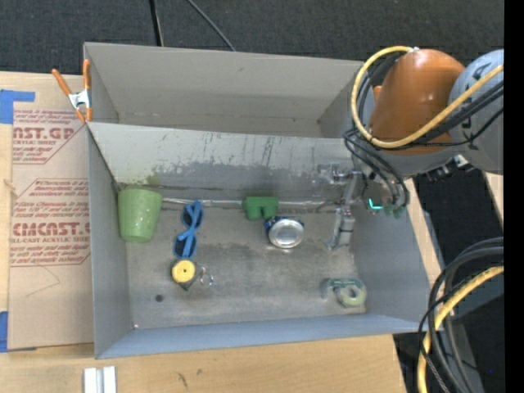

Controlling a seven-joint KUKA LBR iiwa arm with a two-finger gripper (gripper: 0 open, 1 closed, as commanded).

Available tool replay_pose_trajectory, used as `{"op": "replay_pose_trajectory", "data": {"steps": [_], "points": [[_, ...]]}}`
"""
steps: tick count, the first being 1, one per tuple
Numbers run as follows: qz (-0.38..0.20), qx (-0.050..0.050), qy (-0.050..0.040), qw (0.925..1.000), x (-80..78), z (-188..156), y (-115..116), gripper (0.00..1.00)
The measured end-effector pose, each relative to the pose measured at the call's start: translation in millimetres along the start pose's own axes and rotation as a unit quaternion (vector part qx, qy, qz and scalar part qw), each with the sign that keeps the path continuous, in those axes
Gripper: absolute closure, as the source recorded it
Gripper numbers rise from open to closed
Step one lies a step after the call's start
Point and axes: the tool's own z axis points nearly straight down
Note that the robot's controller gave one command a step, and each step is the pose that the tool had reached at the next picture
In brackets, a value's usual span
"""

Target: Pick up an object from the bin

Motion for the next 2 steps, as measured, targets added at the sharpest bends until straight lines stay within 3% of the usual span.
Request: {"op": "replay_pose_trajectory", "data": {"steps": [1, 2], "points": [[-0.09, 0.0, -0.0059, 0.9959, -16.9, 124.5, 41.5, 0.0], [-0.09, 0.001, -0.0033, 0.9959, -16.4, 121.9, 40.6, 1.0]]}}
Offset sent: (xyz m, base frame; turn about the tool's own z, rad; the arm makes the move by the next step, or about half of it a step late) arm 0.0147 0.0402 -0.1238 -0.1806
